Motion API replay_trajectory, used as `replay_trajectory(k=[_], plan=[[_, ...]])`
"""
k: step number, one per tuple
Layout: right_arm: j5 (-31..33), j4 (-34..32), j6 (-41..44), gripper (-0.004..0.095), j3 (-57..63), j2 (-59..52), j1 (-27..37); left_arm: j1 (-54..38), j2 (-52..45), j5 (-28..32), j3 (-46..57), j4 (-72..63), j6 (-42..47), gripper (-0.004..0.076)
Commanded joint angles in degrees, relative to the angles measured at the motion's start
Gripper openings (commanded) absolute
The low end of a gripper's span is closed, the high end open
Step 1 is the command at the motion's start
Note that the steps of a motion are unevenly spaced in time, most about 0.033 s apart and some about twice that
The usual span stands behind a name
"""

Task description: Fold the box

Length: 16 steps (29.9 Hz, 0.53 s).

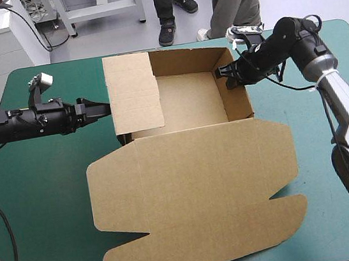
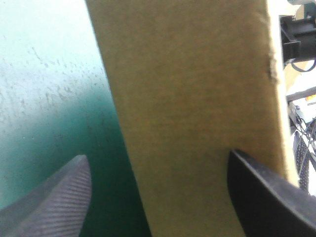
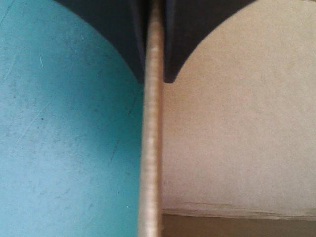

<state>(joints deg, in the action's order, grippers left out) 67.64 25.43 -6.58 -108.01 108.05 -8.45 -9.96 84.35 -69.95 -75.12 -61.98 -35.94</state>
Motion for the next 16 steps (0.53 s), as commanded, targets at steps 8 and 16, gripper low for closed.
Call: replay_trajectory(k=[8,16], plan=[[-4.2,3.1,1.4,-0.0017,-1.7,-1.5,-3.1,0.2,-1.9,-4.2,-1.5,-5.3,-0.2,0.0546],[-5.9,2.7,3.2,-0.0017,-1.7,-1.1,-4.4,1.5,-1.9,-4.2,-1.5,-5.3,-0.2,0.0546]])
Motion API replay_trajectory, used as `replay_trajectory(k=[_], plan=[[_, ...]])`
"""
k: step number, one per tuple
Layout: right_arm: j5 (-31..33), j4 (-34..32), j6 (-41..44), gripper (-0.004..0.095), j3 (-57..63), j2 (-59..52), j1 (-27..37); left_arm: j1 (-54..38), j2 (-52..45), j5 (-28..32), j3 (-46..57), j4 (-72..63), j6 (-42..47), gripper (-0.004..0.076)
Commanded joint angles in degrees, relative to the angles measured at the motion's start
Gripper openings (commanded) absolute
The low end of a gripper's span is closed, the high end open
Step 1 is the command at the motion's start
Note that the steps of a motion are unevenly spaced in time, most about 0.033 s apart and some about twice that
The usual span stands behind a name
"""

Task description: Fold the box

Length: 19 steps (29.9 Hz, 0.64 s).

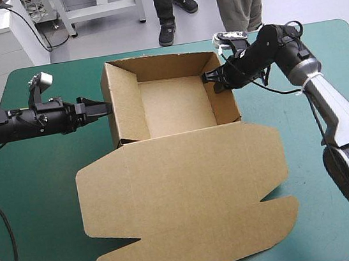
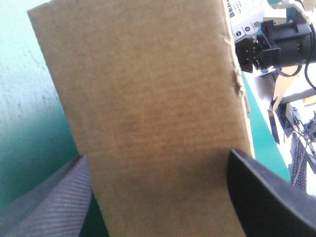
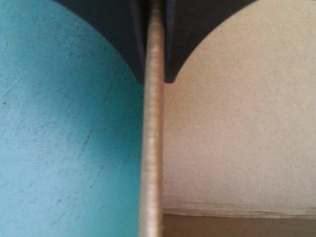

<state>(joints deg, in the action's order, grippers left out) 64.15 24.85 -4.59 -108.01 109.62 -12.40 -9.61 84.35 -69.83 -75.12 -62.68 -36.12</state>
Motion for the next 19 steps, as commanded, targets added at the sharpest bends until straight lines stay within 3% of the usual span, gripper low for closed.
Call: replay_trajectory(k=[1,14,19], plan=[[-2.4,3.1,1.4,-0.0017,-1.7,-2.5,-0.5,1.3,-1.9,-4.4,-1.5,-4.6,-0.1,0.0546],[-2.3,2.0,2.8,-0.0017,-1.7,-1.3,-1.5,2.1,-1.9,-4.4,-1.5,-3.9,-0.1,0.0546],[-4.0,0.5,3.0,-0.0017,-1.7,-1.3,-5.0,2.1,-1.9,-4.4,-1.5,0.1,0.2,0.0546]])
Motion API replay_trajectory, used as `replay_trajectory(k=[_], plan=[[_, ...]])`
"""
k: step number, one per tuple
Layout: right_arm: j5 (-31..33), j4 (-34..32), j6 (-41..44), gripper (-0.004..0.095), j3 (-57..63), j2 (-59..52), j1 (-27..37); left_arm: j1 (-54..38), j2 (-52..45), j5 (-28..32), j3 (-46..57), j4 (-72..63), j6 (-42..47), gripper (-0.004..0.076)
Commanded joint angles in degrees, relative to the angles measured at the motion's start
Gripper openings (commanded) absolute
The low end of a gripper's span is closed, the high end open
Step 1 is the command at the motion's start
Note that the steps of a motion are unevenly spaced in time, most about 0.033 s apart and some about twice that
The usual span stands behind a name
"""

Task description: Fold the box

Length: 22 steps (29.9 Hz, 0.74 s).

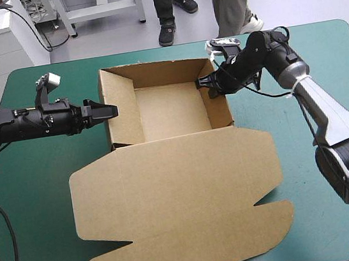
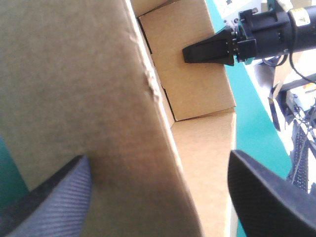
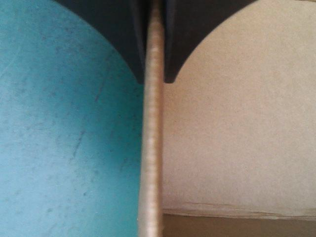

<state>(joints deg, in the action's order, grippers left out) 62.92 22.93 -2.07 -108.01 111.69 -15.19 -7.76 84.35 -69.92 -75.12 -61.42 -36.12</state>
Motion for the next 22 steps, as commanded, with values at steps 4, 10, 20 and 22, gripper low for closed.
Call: replay_trajectory(k=[4,10,20,22], plan=[[-5.2,2.0,0.5,-0.0015,-1.8,-3.4,-5.7,0.2,-1.9,-4.3,-1.5,6.8,3.3,0.0546],[-5.8,-6.9,4.6,-0.0015,-4.1,-3.4,-11.0,0.2,-1.9,-3.4,-1.5,16.5,7.5,0.0545],[-4.8,-15.5,11.0,-0.0015,-7.9,-3.4,-16.6,2.1,-1.9,-0.8,-1.5,26.1,17.1,0.0349],[-3.7,-15.6,11.5,-0.0015,-7.9,-3.4,-16.6,3.8,-1.9,0.5,-1.5,28.6,20.2,0.0313]])
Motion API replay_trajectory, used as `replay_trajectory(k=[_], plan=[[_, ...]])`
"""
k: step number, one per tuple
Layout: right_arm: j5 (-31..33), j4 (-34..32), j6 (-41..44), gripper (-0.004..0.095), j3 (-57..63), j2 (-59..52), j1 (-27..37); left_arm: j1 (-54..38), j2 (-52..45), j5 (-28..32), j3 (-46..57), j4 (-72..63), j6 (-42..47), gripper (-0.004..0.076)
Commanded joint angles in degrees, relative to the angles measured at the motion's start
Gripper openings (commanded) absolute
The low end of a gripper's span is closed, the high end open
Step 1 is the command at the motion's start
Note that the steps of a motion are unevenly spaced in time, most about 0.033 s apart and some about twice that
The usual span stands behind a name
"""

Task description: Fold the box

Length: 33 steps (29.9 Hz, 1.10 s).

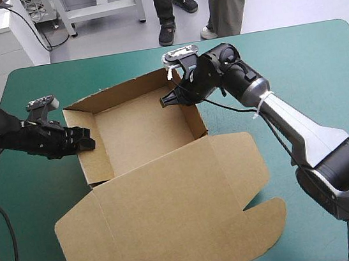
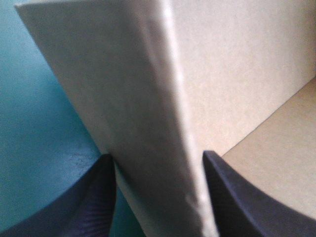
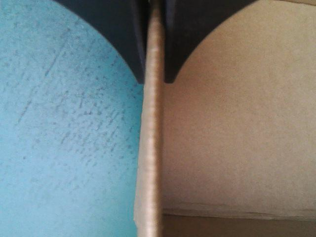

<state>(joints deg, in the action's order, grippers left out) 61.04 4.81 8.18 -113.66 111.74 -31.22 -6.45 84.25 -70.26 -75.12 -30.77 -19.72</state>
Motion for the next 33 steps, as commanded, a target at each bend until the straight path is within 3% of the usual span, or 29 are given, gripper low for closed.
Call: replay_trajectory(k=[1,10,18,33], plan=[[-1.0,1.9,1.5,-0.0015,-2.2,-3.4,-0.6,3.7,-1.8,1.4,-1.5,-0.1,6.0,0.0284],[3.9,-0.8,4.5,-0.0015,-2.2,-3.4,-0.6,15.1,-1.8,10.1,-1.5,14.2,19.7,-0.001],[10.3,-4.2,5.7,-0.0017,-2.2,-3.4,0.0,22.9,-1.3,15.8,-2.2,31.7,32.7,-0.0008],[10.6,-6.1,6.9,-0.0017,-2.0,-3.6,3.5,23.6,18.9,-1.7,-28.5,26.7,30.8,-0.0008]])
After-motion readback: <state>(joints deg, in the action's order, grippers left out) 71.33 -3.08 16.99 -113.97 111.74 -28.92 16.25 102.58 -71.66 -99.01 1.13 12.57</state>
